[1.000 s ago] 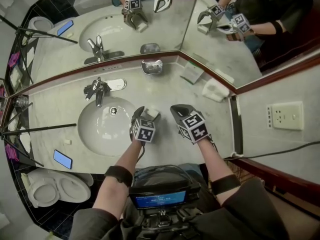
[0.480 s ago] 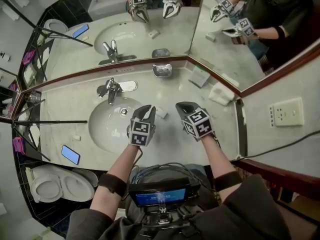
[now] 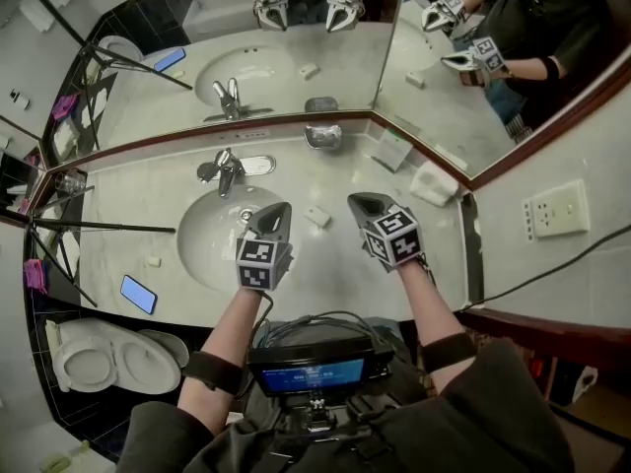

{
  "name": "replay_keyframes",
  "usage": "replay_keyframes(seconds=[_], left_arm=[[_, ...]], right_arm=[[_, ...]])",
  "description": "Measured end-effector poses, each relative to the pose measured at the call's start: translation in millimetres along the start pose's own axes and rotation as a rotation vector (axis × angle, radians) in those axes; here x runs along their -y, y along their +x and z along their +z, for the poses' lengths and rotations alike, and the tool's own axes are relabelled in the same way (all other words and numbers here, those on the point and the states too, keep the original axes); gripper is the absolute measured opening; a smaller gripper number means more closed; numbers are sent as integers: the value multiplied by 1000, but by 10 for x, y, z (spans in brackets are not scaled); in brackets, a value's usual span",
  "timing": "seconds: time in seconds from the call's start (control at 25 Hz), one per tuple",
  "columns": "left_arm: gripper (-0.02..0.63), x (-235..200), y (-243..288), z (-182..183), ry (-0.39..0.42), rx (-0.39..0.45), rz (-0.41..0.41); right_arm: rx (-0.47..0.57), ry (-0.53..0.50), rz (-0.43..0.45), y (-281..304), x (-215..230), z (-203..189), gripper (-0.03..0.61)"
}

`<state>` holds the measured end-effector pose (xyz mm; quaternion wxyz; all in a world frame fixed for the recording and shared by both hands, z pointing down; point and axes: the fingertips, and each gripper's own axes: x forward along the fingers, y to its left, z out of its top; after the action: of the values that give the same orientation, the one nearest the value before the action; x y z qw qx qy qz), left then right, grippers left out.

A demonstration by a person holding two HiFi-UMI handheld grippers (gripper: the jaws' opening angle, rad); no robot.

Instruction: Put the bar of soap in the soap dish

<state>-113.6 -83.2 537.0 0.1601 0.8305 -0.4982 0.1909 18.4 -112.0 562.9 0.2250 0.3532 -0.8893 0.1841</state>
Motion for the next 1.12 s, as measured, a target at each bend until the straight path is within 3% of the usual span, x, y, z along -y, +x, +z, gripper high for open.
replay_keyframes(seconds=[0.32, 0.76, 1.04, 1.12], left_arm=[[0, 54, -233, 69, -10, 49, -7], [2, 128, -262, 16, 10, 52, -2], [2, 109, -177, -48, 15, 39, 4], [2, 81, -163, -84, 5, 32, 8]], right_arm=[[33, 35, -15, -212, -46, -91, 20], [30, 36, -18, -259, -69, -175, 20], [-94, -118, -20, 10, -84, -347, 23], [-148, -163, 10, 135, -175, -390, 73]])
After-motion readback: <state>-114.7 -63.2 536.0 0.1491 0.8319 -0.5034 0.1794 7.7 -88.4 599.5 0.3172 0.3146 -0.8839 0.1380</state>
